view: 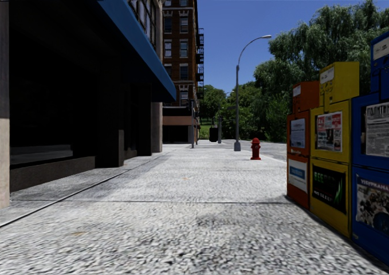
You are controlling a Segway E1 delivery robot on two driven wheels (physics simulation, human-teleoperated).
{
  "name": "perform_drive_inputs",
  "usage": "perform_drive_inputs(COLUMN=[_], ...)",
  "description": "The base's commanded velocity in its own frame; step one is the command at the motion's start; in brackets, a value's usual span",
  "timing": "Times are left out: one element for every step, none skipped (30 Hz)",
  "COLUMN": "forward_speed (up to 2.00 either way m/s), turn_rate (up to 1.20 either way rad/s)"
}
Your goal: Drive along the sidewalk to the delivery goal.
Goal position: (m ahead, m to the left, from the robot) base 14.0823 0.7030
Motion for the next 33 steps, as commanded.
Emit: perform_drive_inputs(forward_speed=[2.00, 2.00, 2.00, 2.00, 2.00, 2.00, 2.00, 2.00, 2.00, 2.00, 2.00, 2.00, 2.00, 2.00, 2.00, 2.00, 2.00, 2.00, 2.00, 2.00, 2.00, 2.00, 2.00, 2.00, 2.00, 2.00, 2.00, 2.00, 2.00, 2.00, 2.00, 2.00, 2.00], turn_rate=[0.00, 0.00, 0.00, 0.00, 0.00, 0.00, 0.00, 0.00, 0.00, 0.00, 0.00, 0.00, 0.00, 0.00, 0.00, 0.00, 0.00, 0.00, 0.00, 0.00, 0.00, 0.00, 0.00, 0.00, 0.00, 0.00, 0.00, 0.00, 0.00, 0.00, 0.00, 0.00, 0.00])
